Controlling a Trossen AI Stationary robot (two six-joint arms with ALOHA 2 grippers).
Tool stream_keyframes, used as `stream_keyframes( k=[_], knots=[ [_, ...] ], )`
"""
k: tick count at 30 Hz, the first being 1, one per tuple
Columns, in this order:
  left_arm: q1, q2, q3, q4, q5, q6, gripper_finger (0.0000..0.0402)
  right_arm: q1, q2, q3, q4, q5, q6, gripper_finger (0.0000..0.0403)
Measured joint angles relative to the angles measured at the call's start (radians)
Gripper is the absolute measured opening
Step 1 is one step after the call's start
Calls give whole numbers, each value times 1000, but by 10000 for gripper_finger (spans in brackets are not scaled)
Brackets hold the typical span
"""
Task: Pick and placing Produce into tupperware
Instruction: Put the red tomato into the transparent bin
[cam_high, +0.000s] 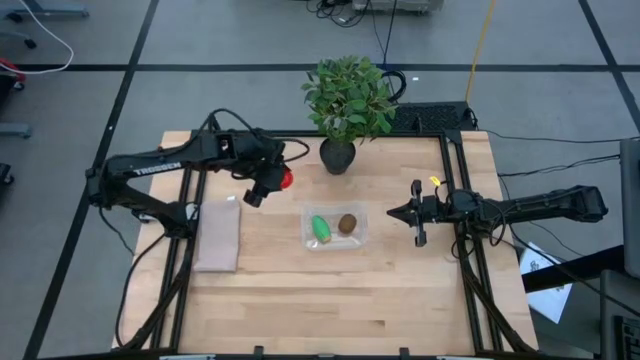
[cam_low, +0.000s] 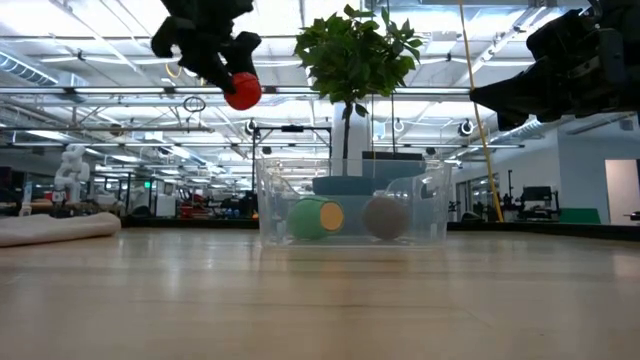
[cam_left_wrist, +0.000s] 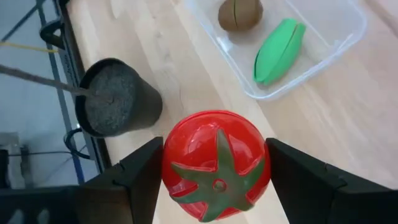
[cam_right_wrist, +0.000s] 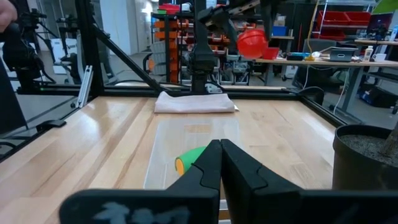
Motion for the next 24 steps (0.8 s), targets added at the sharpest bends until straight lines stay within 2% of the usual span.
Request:
stream_keyframes(
  k=[7, 20, 24],
  knots=[
    [-2, -60, 0, -122, 29, -86, 255, 0, 4, 0, -1, 0, 0, 0],
    [33, -236, 0, -113, 149, -186, 255, 0, 4, 0, 3, 0, 7, 0],
    [49, -285, 0, -152, 216, -220, 255, 0, 4, 0, 3, 0, 6, 0]
  ],
)
